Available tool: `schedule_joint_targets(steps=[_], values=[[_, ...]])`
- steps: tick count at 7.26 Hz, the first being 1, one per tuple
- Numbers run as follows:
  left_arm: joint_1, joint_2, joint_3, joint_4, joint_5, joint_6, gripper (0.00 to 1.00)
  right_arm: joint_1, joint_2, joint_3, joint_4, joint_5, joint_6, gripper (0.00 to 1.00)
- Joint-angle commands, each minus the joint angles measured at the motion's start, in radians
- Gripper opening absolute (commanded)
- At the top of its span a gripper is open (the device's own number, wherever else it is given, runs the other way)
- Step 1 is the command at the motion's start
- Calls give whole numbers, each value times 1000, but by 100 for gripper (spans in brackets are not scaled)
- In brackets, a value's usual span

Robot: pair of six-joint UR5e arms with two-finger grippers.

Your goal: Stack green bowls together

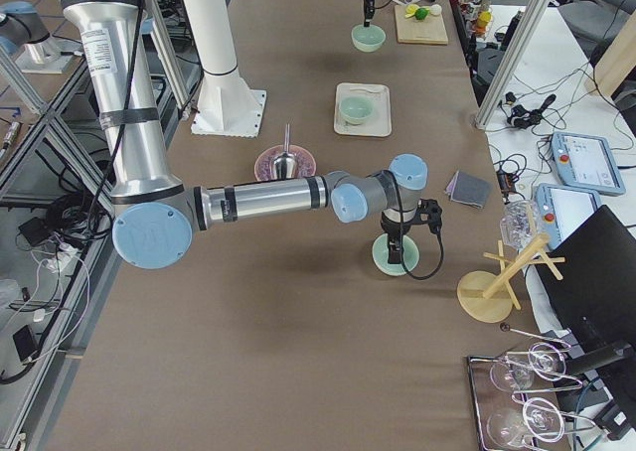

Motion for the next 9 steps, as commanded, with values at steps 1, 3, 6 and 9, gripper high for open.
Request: schedule_joint_targets(steps=[1, 3, 6, 9], values=[[2, -25, 9, 5, 1, -13, 0, -9, 42, -159, 104, -2, -3, 100], [31, -45, 27, -3, 6, -62, 0, -29, 54, -185, 106, -28, 0, 100], [76, -72, 29, -3, 7, -110, 0, -37, 80, -221, 104, -34, 1, 88], [77, -76, 29, -3, 9, -110, 0, -37, 80, -221, 104, -31, -3, 34]])
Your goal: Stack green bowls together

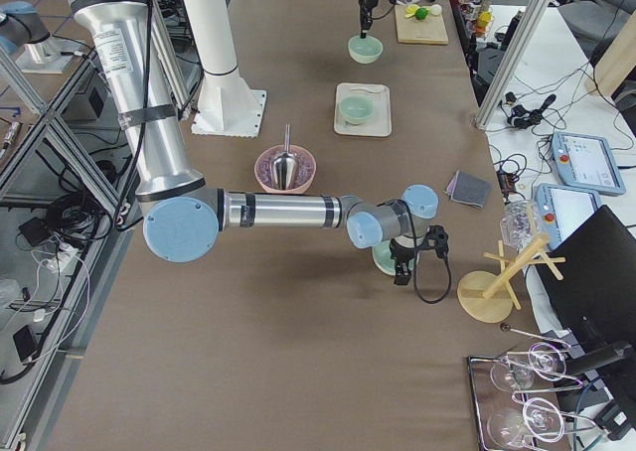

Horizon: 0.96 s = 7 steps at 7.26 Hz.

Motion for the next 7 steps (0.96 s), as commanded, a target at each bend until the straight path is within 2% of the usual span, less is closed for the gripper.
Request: schedule_joint_targets(steps=[1, 2, 4, 5, 7], values=[[1, -4, 0, 0, 1, -2, 0, 0, 1, -1, 0, 2, -2, 24], [1, -4, 0, 0, 1, -2, 0, 0, 1, -1, 0, 2, -2, 16], [1, -4, 0, 0, 1, -1, 0, 0, 2, -1, 0, 7, -4, 11], [1, -4, 0, 0, 1, -2, 0, 0, 2, -1, 0, 8, -1, 0], [1, -6, -6, 1, 26, -10, 0, 29, 18, 4, -2, 62, 7, 0]])
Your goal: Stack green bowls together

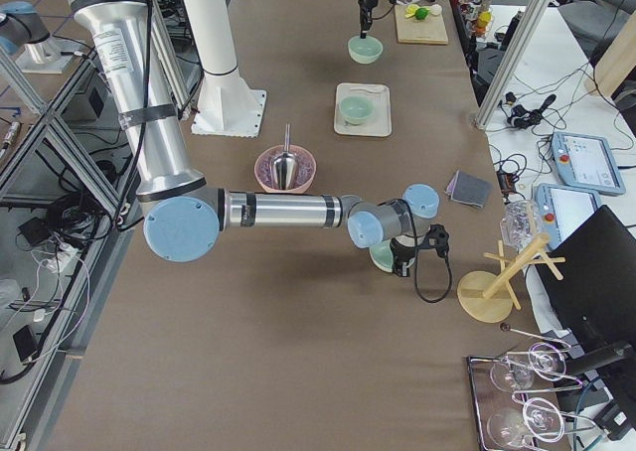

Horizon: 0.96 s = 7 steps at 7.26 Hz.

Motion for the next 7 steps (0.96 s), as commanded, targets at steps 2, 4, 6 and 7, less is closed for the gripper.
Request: schedule_joint_targets(steps=[2, 4, 6, 7], values=[[55, -41, -4, -1, 47, -96, 0, 38, 40, 7, -10, 72, 5, 0], [103, -105, 42, -2, 51, -144, 0, 38, 43, 12, -9, 72, 8, 0], [129, -203, 136, -7, 50, -178, 0, 39, 42, 41, -3, 72, 60, 0], [146, -231, 177, -24, 50, -191, 0, 39, 43, 59, -6, 70, 95, 0]])
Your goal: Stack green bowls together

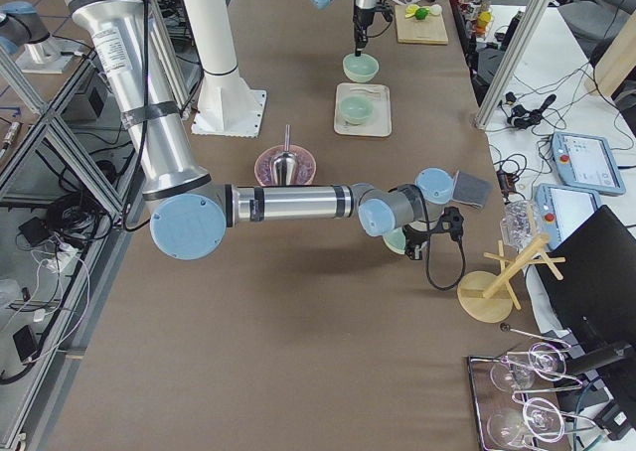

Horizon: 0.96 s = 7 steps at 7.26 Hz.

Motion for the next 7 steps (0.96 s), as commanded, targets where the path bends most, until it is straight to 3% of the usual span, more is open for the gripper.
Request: schedule_joint_targets(steps=[1, 3, 7], values=[[27, -55, 97, -72, 6, -37, 0, -1, 3, 28, 0, 0, 51, 0], [55, -60, 170, -169, 14, -55, 0, -1, 4, 29, 0, 2, 52, 0], [110, -79, 228, -230, 61, -89, 0, -1, 9, 29, 4, 2, 52, 0]])
